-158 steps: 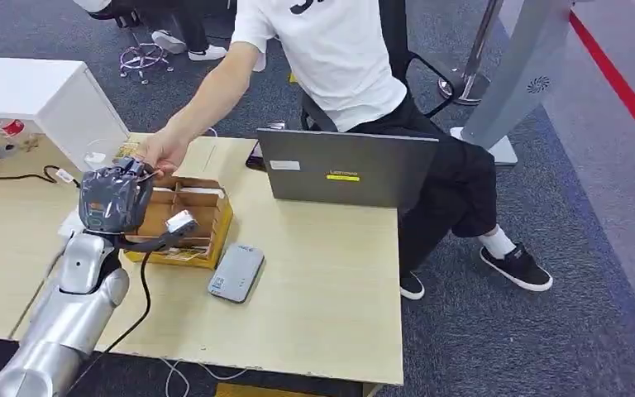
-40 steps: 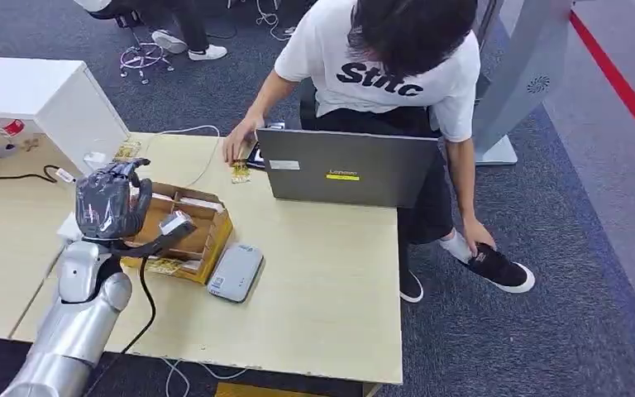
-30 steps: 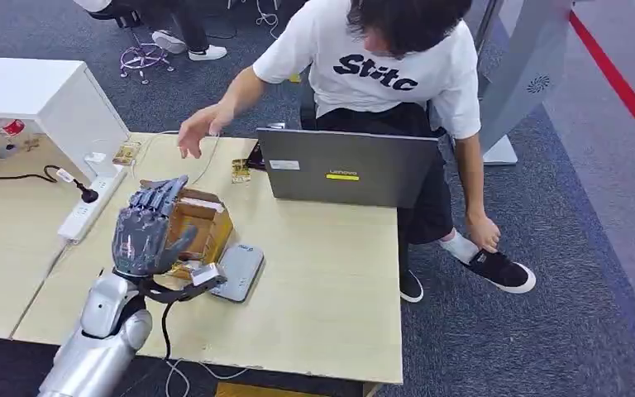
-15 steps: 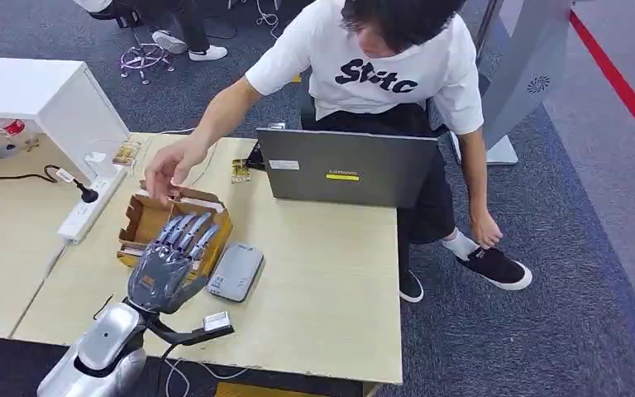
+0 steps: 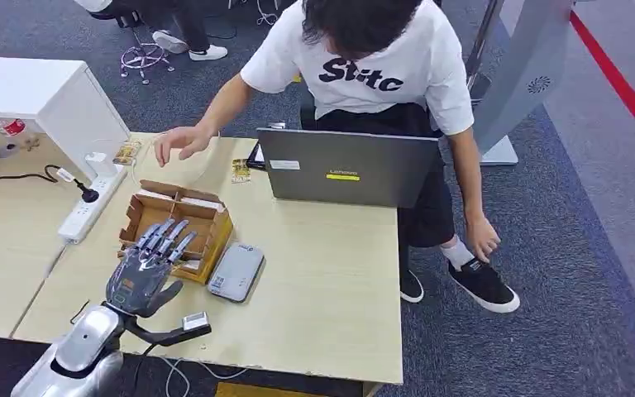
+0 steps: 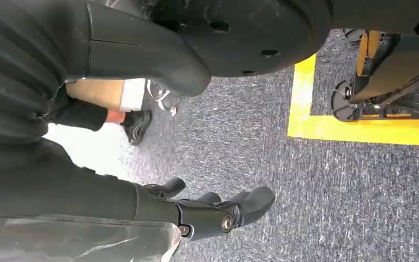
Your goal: Pass the card to the sensor for recognition and then transmit it.
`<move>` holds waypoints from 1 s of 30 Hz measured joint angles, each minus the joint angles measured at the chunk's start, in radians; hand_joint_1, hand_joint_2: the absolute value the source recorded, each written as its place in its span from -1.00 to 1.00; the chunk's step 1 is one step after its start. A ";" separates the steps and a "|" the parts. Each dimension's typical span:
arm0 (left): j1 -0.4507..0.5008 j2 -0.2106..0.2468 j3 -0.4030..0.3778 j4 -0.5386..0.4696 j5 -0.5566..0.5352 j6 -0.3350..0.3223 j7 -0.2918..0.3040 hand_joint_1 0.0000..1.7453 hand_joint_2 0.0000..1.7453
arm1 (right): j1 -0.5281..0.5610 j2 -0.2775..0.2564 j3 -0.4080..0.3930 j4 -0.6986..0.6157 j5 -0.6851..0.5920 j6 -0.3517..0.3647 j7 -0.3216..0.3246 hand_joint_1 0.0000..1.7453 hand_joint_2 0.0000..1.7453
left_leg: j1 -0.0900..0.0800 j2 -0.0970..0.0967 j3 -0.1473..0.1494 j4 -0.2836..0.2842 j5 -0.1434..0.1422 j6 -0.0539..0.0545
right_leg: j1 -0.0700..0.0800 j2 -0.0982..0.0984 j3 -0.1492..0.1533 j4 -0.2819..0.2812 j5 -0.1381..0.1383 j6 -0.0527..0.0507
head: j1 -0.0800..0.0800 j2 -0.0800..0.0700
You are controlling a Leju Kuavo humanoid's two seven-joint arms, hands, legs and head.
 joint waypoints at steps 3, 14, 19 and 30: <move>-0.001 0.003 0.010 0.020 0.005 0.007 0.001 -1.00 1.00 | 0.000 0.000 0.000 0.000 0.003 0.000 0.000 -1.00 1.00 | 0.000 0.000 0.000 0.000 0.000 0.000 | 0.000 0.000 0.000 0.000 0.000 0.000 | 0.000 0.000; -0.007 0.005 0.032 0.075 0.014 0.013 0.001 -1.00 1.00 | -0.001 0.000 0.000 0.000 0.005 0.000 0.009 -1.00 1.00 | 0.000 0.000 0.000 0.000 0.000 0.000 | 0.000 0.000 0.000 0.000 0.000 0.000 | 0.000 0.000; -0.011 0.005 0.039 0.094 0.016 0.014 0.001 -1.00 1.00 | 0.000 0.000 -0.001 0.000 0.006 0.000 0.009 -1.00 1.00 | 0.000 0.000 0.000 0.000 0.000 0.000 | 0.000 0.000 0.000 0.000 0.000 0.000 | 0.000 0.000; -0.024 -0.002 0.050 0.131 0.014 0.048 -0.001 1.00 1.00 | 0.000 0.000 -0.004 0.000 0.015 0.001 0.009 -1.00 1.00 | 0.000 0.000 0.000 0.000 0.000 0.000 | 0.000 0.000 0.000 0.000 0.000 0.000 | 0.000 0.000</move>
